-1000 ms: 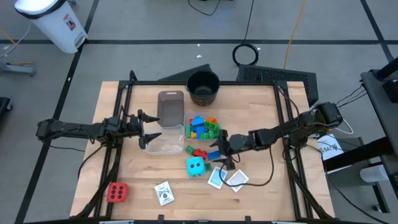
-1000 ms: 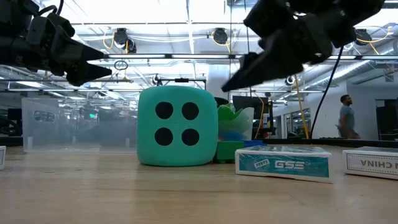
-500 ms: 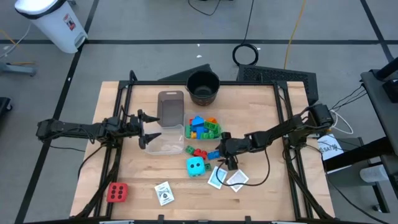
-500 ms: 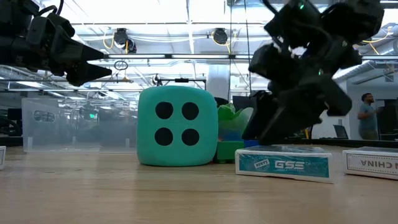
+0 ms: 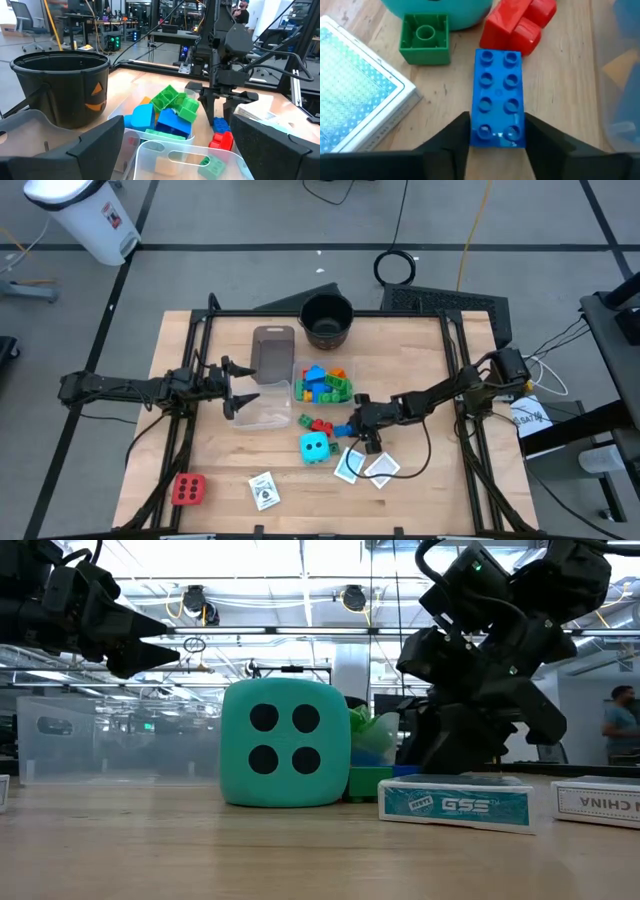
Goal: Pick & Place Toys
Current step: Put the blue game piece into the right transparent bin
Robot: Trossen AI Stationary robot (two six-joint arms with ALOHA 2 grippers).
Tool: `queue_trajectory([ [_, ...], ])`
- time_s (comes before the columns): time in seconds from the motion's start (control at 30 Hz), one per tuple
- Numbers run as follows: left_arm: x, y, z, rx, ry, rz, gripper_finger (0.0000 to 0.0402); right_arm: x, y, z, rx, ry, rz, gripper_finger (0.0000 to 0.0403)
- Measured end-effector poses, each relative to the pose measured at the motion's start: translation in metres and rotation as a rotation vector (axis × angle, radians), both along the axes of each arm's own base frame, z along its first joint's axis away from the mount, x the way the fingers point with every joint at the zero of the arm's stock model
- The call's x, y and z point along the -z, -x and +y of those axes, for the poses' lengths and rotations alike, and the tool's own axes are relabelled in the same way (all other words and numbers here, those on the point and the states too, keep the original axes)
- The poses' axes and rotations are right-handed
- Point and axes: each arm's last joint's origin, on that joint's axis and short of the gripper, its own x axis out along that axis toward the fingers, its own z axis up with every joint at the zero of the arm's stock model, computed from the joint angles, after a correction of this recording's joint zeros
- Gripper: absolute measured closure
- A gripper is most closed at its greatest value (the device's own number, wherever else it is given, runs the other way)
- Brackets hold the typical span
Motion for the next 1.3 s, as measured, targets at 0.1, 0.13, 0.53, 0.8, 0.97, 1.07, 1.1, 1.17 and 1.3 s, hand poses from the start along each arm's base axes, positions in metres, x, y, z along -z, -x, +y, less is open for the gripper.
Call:
queue_trajectory([
  [0.1,0.0,0.0,0.0,0.0,0.0,0.0,0.0036,-0.003,0.002,0.0,0.004,-0.027,0.006,0.0291],
  [0.13,0.0,0.0,0.0,0.0,0.0,0.0,0.0036,-0.005,0.003,0.0,0.005,-0.028,0.011,0.0291],
  [0.53,-0.001,0.0,0.0,0.0,-0.006,-0.011,0.0036,-0.068,0.03,0.001,0.035,-0.103,-0.077,0.0284],
  [0.8,-0.017,0.001,0.0,0.003,0.064,-0.182,0.0036,-0.097,0.044,0.013,-0.02,-0.062,-0.207,0.0288],
  [0.97,-0.028,0.003,0.0,-0.001,0.145,-0.312,0.0036,-0.098,0.046,0.016,0.01,0.095,-0.238,0.0285],
  [1.07,-0.037,0.006,0.002,-0.033,0.151,-0.415,0.0036,-0.097,0.046,0.018,0.026,0.144,-0.241,0.0283],
  [1.1,-0.04,0.007,0.002,-0.028,0.166,-0.454,0.0036,-0.096,0.046,0.019,0.026,0.151,-0.238,0.0285],
  [1.17,-0.045,0.01,0.002,-0.012,0.207,-0.521,0.0036,-0.096,0.047,0.02,0.018,0.154,-0.237,0.0288],
  [1.3,-0.049,0.012,0.002,0.001,0.242,-0.573,0.0036,-0.093,0.049,0.019,0.013,0.171,-0.199,0.0288],
])
